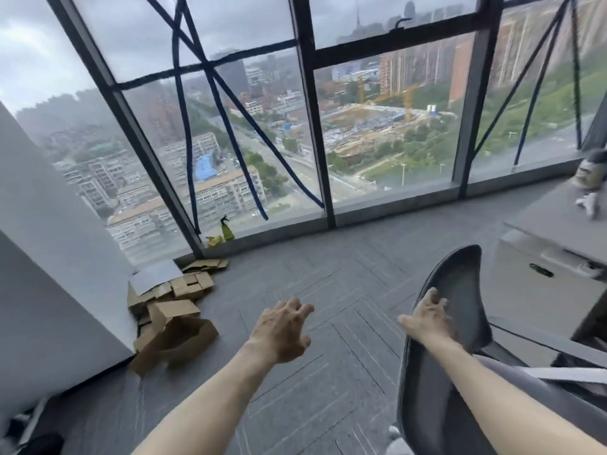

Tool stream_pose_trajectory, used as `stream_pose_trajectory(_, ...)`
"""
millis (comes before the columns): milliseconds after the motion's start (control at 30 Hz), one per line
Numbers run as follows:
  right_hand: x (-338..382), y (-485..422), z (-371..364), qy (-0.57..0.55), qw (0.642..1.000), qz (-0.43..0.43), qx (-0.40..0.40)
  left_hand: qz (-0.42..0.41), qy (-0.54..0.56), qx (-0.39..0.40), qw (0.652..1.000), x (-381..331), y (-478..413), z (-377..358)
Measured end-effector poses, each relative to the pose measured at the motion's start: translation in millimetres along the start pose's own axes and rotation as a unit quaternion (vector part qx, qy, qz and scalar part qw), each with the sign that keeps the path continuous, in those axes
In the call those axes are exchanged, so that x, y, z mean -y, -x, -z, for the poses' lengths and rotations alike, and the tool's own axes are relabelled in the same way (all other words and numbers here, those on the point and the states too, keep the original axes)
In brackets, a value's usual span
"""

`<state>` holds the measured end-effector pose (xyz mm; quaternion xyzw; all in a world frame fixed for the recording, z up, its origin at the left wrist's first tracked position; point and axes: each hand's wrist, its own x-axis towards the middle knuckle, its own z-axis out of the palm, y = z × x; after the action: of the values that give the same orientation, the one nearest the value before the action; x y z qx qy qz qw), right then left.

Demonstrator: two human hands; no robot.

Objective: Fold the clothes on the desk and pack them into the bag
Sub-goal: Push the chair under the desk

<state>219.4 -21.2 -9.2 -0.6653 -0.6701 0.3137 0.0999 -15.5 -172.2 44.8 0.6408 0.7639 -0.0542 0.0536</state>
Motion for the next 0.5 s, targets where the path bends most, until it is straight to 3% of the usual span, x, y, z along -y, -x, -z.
stream_pose_trajectory(233, -3.2, 1.2, -8.4, -0.016, 0.999, -0.038, 0.022, -0.216, 0.009, -0.018, 0.976, -52.9, -130.5, -2.1)
stream_pose_trajectory(400, -3.2, 17.5, -6.1, -0.058, 0.994, -0.07, 0.056, -0.364, 0.005, -0.021, 0.931, -97.9, -186.7, 3.6)
stream_pose_trajectory(500, -3.0, 31.5, -9.0, -0.085, 0.991, -0.098, 0.03, -0.44, 0.012, -0.019, 0.898, -116.6, -211.0, 7.5)
